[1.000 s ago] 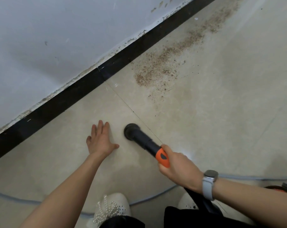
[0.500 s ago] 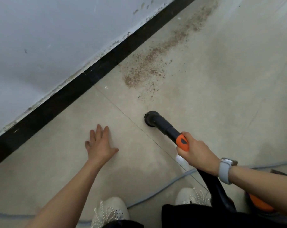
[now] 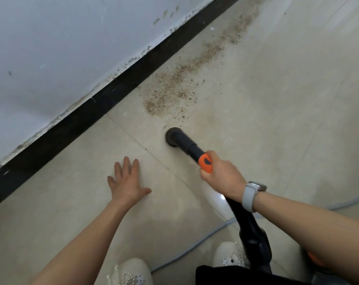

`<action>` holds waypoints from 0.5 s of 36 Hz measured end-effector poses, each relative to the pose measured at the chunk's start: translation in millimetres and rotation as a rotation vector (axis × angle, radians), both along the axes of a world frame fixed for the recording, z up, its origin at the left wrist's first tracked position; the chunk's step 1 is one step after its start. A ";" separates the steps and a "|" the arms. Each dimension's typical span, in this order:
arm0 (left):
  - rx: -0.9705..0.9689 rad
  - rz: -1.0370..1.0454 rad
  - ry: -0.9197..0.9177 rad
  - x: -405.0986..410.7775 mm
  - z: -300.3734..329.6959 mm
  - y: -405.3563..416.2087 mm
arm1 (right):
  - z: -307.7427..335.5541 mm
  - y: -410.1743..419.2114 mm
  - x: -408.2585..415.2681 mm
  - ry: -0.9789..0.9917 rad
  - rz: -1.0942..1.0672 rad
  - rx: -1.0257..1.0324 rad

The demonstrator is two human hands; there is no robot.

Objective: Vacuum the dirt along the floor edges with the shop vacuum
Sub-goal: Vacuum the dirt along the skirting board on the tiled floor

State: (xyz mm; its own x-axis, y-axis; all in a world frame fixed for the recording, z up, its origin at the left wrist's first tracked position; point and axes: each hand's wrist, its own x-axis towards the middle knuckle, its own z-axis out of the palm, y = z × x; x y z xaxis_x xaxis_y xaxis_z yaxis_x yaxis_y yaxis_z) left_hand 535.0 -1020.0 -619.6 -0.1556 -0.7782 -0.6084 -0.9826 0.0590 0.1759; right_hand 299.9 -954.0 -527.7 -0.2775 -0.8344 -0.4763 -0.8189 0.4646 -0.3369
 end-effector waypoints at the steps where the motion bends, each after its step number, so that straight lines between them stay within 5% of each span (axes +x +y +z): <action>1: 0.004 0.001 0.002 0.6 -0.5 -0.1 | -0.2 -1.6 -12.6 0.009 -0.066 -0.002; 6: 0.001 -0.009 -0.018 0.9 -0.9 -2.0 | 0.1 -20.2 -42.4 0.034 -0.234 -0.036; 14: 0.030 0.020 -0.024 -7.6 2.7 -14.2 | -1.0 -33.0 20.2 -0.015 0.112 -0.002; 18: 0.017 0.044 -0.014 -10.0 3.8 -24.1 | -0.4 -35.4 8.3 -0.028 0.089 0.008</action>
State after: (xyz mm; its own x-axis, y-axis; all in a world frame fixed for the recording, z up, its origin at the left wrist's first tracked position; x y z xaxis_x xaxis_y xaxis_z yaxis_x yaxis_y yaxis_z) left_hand 525.0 -1044.1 -615.8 -0.1131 -0.7736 -0.6236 -0.9866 0.0128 0.1629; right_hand 308.2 -989.3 -528.2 -0.1891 -0.8512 -0.4896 -0.8476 0.3932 -0.3564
